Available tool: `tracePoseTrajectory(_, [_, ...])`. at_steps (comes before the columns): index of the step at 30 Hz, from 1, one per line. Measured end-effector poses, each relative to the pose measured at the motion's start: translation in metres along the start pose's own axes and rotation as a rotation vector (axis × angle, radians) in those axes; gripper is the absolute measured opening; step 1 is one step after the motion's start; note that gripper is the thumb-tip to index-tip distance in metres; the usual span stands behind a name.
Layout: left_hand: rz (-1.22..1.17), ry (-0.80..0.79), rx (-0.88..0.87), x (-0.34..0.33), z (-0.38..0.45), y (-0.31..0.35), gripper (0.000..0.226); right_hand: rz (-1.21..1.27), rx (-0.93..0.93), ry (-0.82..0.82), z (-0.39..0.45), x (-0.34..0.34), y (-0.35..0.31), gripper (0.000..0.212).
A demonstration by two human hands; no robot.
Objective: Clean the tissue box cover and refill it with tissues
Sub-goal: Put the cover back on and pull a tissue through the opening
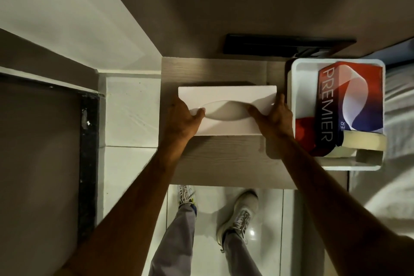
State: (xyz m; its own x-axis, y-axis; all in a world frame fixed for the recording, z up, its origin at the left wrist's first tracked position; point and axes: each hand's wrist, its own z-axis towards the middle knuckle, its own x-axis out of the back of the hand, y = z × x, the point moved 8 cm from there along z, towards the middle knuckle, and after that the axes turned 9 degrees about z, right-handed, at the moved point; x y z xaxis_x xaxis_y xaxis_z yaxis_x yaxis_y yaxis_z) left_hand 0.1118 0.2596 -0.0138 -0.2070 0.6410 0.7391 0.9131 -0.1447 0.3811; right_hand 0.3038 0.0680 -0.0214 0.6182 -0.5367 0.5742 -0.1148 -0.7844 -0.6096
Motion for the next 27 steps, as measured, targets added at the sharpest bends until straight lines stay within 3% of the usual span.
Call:
tracePoseTrajectory(6, [-0.074,0.037,0.018,-0.003,-0.008,0.001,0.085,0.001,0.008,0.059,-0.004,-0.005,0.009,0.086])
tracePoseTrajectory(14, [-0.146,0.032,0.0,-0.002,-0.015,-0.002,0.083,-0.059,0.045,0.039,-0.016,-0.008,-0.001,0.1])
tracePoseTrajectory(21, [-0.163,0.001,-0.034,-0.001,-0.01,-0.014,0.073,0.021,-0.047,-0.143,-0.005,-0.01,-0.005,0.115])
tracePoseTrajectory(23, [-0.151,0.004,-0.041,-0.003,-0.011,-0.022,0.068,-0.175,0.105,-0.1,-0.009,0.003,-0.016,0.102])
tracePoseTrajectory(25, [-0.174,0.03,-0.034,-0.005,-0.012,-0.026,0.065,-0.387,0.416,0.091,-0.027,0.013,-0.04,0.07])
tracePoseTrajectory(27, [-0.189,0.051,-0.031,-0.006,-0.012,-0.026,0.065,-0.376,0.668,0.124,-0.05,-0.001,-0.062,0.036])
